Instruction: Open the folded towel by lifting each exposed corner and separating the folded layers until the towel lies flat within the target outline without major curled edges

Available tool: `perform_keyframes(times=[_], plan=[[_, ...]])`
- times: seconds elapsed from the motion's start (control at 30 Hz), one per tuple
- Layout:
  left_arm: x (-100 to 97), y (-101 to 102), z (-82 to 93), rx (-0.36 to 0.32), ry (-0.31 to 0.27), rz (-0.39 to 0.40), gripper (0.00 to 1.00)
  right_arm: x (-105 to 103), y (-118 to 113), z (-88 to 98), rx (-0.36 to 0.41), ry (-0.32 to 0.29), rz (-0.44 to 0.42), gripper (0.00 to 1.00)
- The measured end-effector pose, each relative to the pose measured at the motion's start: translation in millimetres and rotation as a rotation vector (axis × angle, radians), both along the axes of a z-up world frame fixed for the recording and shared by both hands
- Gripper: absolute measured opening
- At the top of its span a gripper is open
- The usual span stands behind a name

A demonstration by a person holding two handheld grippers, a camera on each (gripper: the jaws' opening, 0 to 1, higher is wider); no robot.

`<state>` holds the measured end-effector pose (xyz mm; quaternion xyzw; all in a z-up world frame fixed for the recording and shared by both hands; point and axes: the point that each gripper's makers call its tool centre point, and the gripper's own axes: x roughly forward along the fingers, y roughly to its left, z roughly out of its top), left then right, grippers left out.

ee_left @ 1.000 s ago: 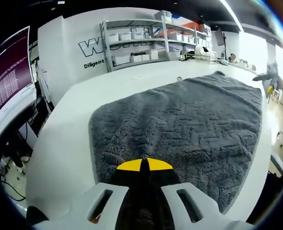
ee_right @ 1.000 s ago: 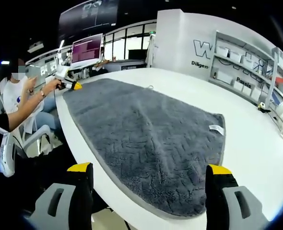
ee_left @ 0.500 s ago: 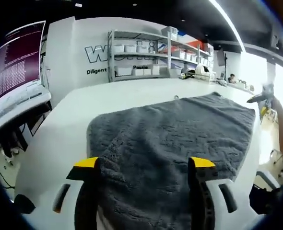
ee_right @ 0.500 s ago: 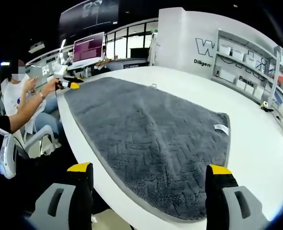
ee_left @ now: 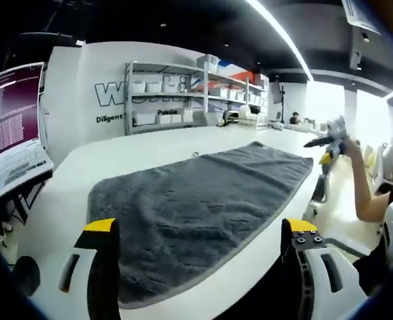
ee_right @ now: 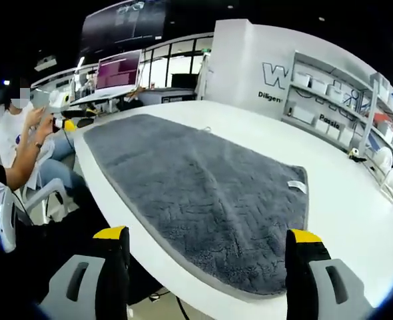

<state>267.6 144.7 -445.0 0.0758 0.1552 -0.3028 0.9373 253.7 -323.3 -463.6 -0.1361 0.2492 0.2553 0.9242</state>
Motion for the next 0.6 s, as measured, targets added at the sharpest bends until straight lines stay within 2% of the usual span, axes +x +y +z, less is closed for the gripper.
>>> perform_keyframes(times=[0.07, 0.23, 0.3, 0.47, 0.57, 0.6], plan=[[-10.5, -1, -1.8, 0.025, -0.007, 0.004, 0.99, -3, 6, 4.8, 0.010, -0.024, -0.007, 0.99], [-27.8, 5, -6.6, 0.004, -0.011, 0.027, 0.99, -18, 18, 10.1, 0.020, -0.080, -0.035, 0.99], [-29.7, 10, -7.9, -0.010, -0.026, 0.048, 0.99, -24, 22, 10.6, 0.041, -0.103, -0.059, 0.99], [-32.7, 28, -21.4, -0.044, -0.015, 0.071, 0.99, -36, 34, -1.2, 0.055, -0.104, -0.076, 0.99], [-35.3, 35, -29.1, -0.068, -0.001, 0.073, 0.99, -39, 38, -1.2, 0.055, -0.093, -0.072, 0.99], [-36.6, 37, -30.1, -0.084, -0.001, 0.077, 0.98, -38, 38, 4.5, 0.058, -0.126, -0.086, 0.99]])
